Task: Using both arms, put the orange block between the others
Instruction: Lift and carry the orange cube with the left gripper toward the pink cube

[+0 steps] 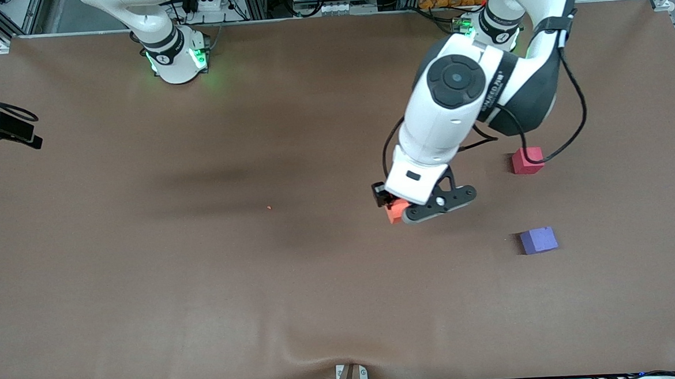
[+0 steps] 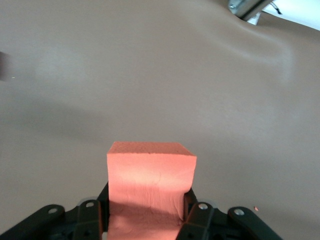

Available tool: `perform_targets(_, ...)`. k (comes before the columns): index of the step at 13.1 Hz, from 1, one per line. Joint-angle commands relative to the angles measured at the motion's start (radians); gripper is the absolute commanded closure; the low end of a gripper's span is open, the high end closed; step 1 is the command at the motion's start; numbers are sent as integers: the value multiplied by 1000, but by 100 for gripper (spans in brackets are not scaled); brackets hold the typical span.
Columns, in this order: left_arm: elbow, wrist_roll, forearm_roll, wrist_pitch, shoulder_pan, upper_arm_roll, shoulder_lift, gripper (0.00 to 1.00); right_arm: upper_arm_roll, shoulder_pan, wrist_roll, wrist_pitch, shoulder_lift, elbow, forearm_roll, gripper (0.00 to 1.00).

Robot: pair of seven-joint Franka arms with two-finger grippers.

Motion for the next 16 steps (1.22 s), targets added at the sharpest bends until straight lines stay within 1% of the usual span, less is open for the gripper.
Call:
perform_targets(1, -32, -7, -18, -30, 40, -4, -34, 100, 3, -19, 8, 20, -17, -24, -5, 0)
perform_targets(3, -32, 5, -21, -42, 77, -10, -34, 100, 3, -19, 8, 21, -17, -26, -7, 0)
perform_targets(8, -78, 31, -23, -44, 144, -14, -35, 100, 7, -14, 10, 31, -17, -23, -7, 0)
perform_targets(9, -105, 58, -21, -39, 161, -14, -36, 100, 7, -16, 10, 32, -17, -23, -7, 0)
perform_targets(11, -194, 141, -20, 6, 197, -15, -59, 100, 7, -19, 8, 40, -17, -23, -5, 0)
perform_targets(12, -258, 166, -17, 43, 215, -15, -82, 100, 7, -20, 2, 46, -15, -23, -5, 0)
perform_targets(15, -499, 210, -6, 218, 237, -14, -163, 100, 7, -16, 5, 81, -15, 0, -8, 0)
perform_targets(16, -570, 223, -6, 272, 276, -15, -186, 100, 7, -17, 8, 87, -14, 0, -13, 0)
